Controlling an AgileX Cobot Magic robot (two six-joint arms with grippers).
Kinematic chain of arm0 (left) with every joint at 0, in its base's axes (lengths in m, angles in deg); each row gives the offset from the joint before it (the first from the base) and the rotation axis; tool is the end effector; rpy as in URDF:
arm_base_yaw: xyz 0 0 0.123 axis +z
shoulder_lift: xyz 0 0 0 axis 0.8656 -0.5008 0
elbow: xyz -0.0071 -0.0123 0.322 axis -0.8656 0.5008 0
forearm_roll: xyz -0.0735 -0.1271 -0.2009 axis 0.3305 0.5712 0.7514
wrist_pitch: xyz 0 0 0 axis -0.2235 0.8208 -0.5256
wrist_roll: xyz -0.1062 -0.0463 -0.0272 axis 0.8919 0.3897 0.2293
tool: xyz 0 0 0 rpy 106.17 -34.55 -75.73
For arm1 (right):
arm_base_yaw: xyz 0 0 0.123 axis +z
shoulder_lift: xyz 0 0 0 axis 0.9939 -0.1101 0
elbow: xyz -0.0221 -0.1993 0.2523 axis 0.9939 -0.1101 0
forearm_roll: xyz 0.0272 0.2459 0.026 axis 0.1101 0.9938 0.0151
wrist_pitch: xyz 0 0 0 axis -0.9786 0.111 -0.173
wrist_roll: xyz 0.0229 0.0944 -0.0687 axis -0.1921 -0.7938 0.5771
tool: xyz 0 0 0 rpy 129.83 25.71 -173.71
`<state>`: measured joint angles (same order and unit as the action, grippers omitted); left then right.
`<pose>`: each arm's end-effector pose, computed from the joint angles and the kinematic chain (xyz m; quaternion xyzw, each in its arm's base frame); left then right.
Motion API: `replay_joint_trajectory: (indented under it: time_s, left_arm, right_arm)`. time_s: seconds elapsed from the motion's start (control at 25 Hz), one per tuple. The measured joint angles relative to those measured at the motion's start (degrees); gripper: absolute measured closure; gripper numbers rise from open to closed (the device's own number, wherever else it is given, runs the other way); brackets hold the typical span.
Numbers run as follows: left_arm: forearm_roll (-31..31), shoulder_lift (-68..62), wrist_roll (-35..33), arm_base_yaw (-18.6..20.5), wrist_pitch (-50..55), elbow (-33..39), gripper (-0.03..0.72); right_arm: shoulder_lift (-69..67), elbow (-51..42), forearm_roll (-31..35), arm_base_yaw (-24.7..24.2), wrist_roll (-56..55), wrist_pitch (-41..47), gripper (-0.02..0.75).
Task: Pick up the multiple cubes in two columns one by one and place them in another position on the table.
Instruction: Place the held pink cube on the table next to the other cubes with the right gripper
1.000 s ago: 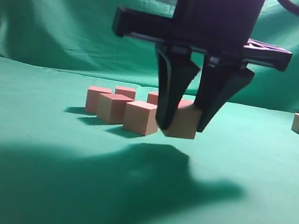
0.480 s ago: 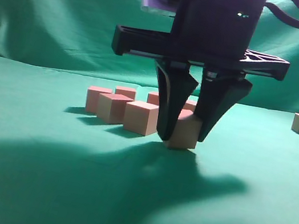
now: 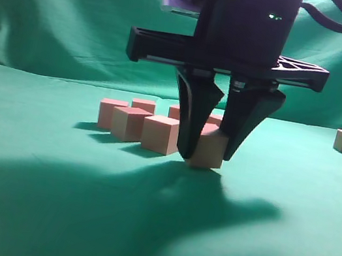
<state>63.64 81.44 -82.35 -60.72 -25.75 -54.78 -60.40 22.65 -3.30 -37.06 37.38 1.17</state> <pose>0.0388 -0.0084 0.1687 -0.0775 0.7914 -0.1085 0.5966 0.2623 0.2532 0.1778 -0.1991 0.9676 0.0205 0.1537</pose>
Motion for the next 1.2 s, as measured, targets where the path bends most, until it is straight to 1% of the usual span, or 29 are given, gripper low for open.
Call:
replay_joint_trajectory:
  time_s: [0.64, 0.8, 0.88, 1.04, 1.08, 1.12, 1.2]
  left_arm:
    - [0.00, 0.00, 0.00, 0.00, 0.00, 0.00, 0.688]
    - [0.00, 0.00, 0.00, 0.00, 0.00, 0.00, 0.688]
    - [0.00, 0.00, 0.00, 0.00, 0.00, 0.00, 0.688]
    - [0.00, 0.00, 0.00, 0.00, 0.00, 0.00, 0.688]
    - [0.00, 0.00, 0.00, 0.00, 0.00, 0.00, 0.688]
    - [0.00, 0.00, 0.00, 0.00, 0.00, 0.00, 0.688]
    - [0.00, 0.00, 0.00, 0.00, 0.00, 0.00, 0.688]
  right_arm:
    - [-0.72, 0.00, -0.09, 0.00, -0.13, 0.84, 0.466]
    - [-0.75, 0.00, -0.09, 0.00, 2.11, 0.58, 0.466]
    - [-0.98, 0.00, -0.09, 0.00, 3.19, 0.87, 0.369]
    - [0.17, 0.00, 0.01, 0.00, 3.56, 1.00, 0.141]
    - [0.89, 0.00, 0.01, 0.00, 3.56, 1.11, 0.101]
    - [1.84, 0.00, 0.10, 0.00, 3.56, 1.46, 0.078]
    - [4.03, 0.00, 0.10, 0.00, 3.56, 2.15, 0.092]
